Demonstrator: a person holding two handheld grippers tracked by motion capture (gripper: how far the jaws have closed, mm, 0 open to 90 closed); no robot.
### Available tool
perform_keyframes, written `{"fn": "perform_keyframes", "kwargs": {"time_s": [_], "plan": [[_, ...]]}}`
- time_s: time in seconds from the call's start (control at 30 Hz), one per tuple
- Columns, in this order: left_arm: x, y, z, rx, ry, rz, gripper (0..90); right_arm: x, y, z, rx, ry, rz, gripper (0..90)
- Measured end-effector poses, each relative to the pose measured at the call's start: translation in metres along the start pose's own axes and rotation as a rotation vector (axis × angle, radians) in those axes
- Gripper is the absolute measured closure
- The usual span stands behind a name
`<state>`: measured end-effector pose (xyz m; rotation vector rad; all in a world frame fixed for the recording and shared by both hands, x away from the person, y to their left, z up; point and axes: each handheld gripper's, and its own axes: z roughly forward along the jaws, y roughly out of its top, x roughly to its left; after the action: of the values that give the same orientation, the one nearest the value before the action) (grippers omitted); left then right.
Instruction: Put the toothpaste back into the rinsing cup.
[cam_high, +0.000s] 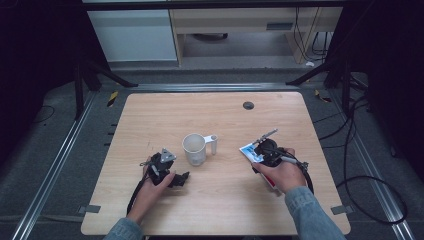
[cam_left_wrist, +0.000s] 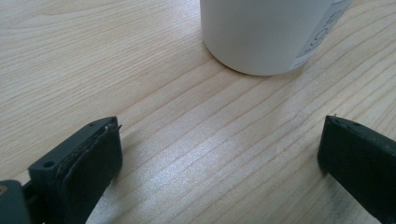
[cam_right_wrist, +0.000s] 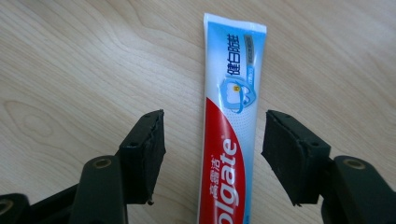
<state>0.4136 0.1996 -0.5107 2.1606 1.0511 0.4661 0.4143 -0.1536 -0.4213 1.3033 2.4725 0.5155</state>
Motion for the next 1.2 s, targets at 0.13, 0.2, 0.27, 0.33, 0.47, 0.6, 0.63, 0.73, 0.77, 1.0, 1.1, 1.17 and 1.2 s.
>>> {"fn": "perform_keyframes", "kwargs": {"time_s": [0.13,0.2,0.27,0.33,0.47,0.6,0.63,0.73,0.77,1.0,1.1,1.17,1.2], "plan": [[0.0,0.0,0.0,-0.001,-0.002,0.001,0.0,-0.01,0.012,0.014,0.063,0.012,0.011,40.6],[0.0,0.0,0.0,0.0,-0.002,0.002,0.0,-0.013,0.019,0.019,0.074,0.012,0.024,40.8],[0.0,0.0,0.0,-0.003,-0.002,0.0,0.0,-0.017,0.024,0.026,0.091,0.033,0.026,40.7],[0.0,0.0,0.0,-0.003,-0.003,0.0,0.0,-0.019,0.027,0.033,0.116,0.041,0.029,40.2],[0.0,0.0,0.0,-0.003,-0.002,0.0,0.0,-0.02,0.03,0.048,0.163,0.039,0.033,39.7],[0.0,0.0,0.0,-0.005,-0.002,-0.003,0.0,-0.021,0.034,0.056,0.175,0.039,0.049,40.9],[0.0,0.0,0.0,-0.005,-0.002,-0.003,0.0,-0.021,0.034,0.056,0.175,0.039,0.049,40.9],[0.0,0.0,0.0,-0.005,-0.002,-0.003,0.0,-0.021,0.036,0.064,0.196,0.041,0.062,41.1],[0.0,0.0,0.0,-0.005,-0.003,-0.003,0.0,-0.021,0.036,0.065,0.2,0.038,0.06,41.2],[0.001,0.001,0.002,-0.005,-0.003,-0.002,0.0,-0.027,0.036,0.07,0.222,0.057,0.073,42.8],[0.001,0.001,0.002,-0.005,-0.003,-0.004,0.0,-0.029,0.037,0.069,0.229,0.063,0.084,42.4],[0.001,0.001,0.002,-0.005,-0.003,-0.002,0.0,-0.029,0.038,0.068,0.24,0.062,0.076,42.7],[0.001,0.001,0.002,-0.005,-0.003,-0.002,0.0,-0.029,0.038,0.068,0.242,0.068,0.072,42.8]]}}
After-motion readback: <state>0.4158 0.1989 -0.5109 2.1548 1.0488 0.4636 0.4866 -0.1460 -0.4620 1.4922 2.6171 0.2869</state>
